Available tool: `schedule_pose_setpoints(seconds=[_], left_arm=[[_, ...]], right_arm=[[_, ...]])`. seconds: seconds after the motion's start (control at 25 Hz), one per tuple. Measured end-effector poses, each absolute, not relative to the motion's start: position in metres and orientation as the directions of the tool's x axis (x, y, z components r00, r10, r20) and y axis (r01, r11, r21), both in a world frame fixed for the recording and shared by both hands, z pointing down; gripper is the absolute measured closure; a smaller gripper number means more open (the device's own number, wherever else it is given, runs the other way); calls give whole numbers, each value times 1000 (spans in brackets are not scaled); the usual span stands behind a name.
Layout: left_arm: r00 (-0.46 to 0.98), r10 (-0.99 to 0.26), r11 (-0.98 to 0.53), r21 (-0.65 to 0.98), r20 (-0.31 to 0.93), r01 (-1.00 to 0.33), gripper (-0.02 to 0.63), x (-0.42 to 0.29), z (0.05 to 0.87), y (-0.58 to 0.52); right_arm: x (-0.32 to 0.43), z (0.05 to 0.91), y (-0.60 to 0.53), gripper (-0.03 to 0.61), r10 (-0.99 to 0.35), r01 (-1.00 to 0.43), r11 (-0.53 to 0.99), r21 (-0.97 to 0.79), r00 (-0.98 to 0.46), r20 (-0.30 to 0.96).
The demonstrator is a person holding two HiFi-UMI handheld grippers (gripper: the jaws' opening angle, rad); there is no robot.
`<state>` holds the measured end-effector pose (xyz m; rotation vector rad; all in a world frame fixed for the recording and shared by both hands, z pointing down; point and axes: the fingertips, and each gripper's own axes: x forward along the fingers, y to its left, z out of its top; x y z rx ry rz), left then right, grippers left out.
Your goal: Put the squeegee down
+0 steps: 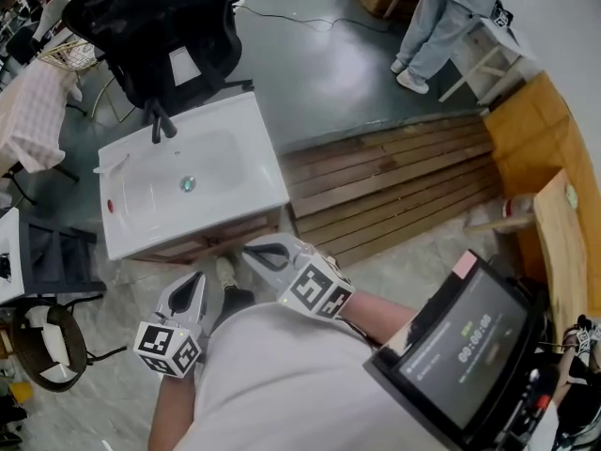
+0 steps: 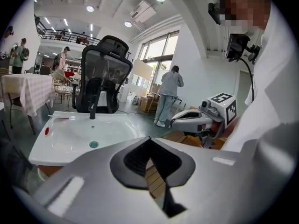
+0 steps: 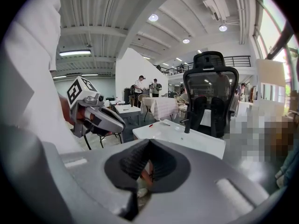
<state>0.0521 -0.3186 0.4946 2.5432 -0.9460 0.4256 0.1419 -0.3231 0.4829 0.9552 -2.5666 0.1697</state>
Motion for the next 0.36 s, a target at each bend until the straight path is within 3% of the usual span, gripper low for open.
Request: schedule_pose_setpoints(seconds=[0.36], left_arm=[[716,-554,-686,255,424,-682,606,50,496,-338]], right_arm=[[142,488,-342,577,-583,-643,766,3,-693,425]])
